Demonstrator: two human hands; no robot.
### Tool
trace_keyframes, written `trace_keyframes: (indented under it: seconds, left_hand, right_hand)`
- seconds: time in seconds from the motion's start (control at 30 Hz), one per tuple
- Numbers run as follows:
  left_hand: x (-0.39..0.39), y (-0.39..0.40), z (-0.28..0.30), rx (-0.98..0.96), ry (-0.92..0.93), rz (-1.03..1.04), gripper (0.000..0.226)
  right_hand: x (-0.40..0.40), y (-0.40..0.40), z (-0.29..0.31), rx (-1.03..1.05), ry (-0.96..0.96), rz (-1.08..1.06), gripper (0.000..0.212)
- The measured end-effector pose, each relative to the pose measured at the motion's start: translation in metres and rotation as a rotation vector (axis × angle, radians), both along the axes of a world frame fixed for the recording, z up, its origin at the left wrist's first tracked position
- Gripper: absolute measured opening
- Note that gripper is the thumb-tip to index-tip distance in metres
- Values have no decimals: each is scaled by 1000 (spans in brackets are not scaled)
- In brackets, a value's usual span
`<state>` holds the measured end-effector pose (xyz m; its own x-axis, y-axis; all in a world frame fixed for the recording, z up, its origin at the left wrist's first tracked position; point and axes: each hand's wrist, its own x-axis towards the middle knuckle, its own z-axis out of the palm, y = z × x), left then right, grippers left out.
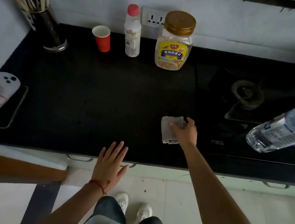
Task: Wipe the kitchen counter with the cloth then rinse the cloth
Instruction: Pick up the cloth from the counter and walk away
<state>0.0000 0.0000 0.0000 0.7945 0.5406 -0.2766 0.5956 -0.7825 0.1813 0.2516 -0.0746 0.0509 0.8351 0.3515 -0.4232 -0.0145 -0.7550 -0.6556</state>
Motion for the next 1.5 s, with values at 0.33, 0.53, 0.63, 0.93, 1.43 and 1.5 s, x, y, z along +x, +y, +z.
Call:
trace_keyframes:
  seconds: [0.33,0.53,0.63,0.93,1.43,1.5]
  left_hand:
    - [-7,4,-8,-12,-24,-9,66]
    - [-2,3,-4,-57,33,8,68]
    - [1,2,-3,-72,18,-17,66]
    - [64,-40,27,-199,-257,-239,50]
    - [203,-330,-13,-576,199,-398,23]
    - [216,-361,-19,-614,268,-337,11]
  right_hand:
    - [-8,0,-5,60,124,-227,52]
    - [-29,-20,2,249,48,-302,46]
    - [-35,-43,6,388,84,-382,42]
    - [-43,-203,-1,681,202,-880,32]
    - [-122,-575,-53,557,201,-1511,14]
    - [-136,-606,-60,524,209,-1598,16]
